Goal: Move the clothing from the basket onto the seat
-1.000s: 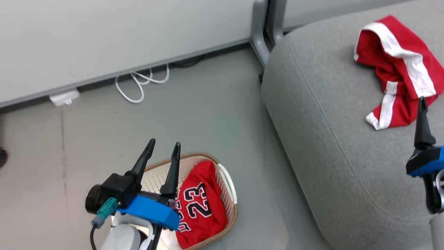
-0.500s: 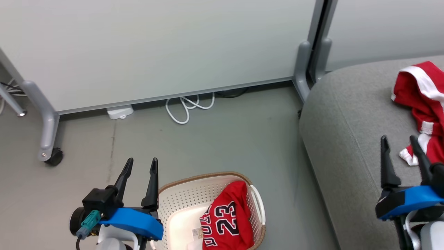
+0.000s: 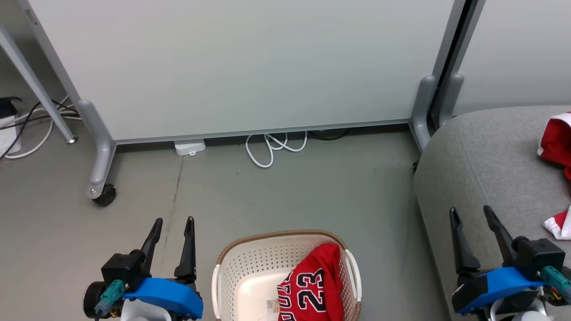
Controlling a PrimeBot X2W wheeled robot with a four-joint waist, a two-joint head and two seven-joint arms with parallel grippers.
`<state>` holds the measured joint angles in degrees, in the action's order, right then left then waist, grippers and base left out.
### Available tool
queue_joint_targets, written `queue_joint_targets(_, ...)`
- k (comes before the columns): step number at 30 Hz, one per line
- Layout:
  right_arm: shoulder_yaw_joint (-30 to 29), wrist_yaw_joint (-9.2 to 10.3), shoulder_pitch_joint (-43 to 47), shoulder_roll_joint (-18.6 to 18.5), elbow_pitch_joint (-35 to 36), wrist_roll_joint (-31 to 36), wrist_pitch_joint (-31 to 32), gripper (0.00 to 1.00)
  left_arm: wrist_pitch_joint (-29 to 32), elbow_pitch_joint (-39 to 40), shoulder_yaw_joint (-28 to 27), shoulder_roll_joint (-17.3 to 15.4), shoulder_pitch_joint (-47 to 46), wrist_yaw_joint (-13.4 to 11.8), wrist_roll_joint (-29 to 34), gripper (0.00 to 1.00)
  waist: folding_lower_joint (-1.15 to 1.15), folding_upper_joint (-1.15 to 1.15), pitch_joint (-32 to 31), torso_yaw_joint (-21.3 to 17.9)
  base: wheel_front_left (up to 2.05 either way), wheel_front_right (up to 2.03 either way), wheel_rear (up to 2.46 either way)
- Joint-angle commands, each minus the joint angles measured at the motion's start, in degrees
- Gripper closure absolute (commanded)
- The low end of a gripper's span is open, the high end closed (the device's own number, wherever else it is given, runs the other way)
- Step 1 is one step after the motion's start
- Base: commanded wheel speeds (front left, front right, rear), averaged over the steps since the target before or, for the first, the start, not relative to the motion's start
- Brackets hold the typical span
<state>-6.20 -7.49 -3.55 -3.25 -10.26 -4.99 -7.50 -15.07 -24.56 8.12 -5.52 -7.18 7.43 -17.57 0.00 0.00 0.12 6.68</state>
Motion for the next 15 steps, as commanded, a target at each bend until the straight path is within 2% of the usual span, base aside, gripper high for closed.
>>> queue_joint_targets(1, 0.1, -0.01, 0.9, 0.2, -0.3, -0.3, -0.1, 0.00, -0.1, -0.3, -0.2, -0.3, 0.3, 0.1, 0.3, 0.00, 0.00, 0.00, -0.1, 0.4, 0.00, 0.00, 0.00)
queue_joint_targets(15, 1.1, -0.01, 0.3, 0.4, -2.1, -0.7, -0.8, 0.00, -0.1, -2.0, -1.1, -0.2, 0.4, 0.1, 0.3, 0.00, 0.00, 0.00, -0.2, 1.5, 0.00, 0.00, 0.00)
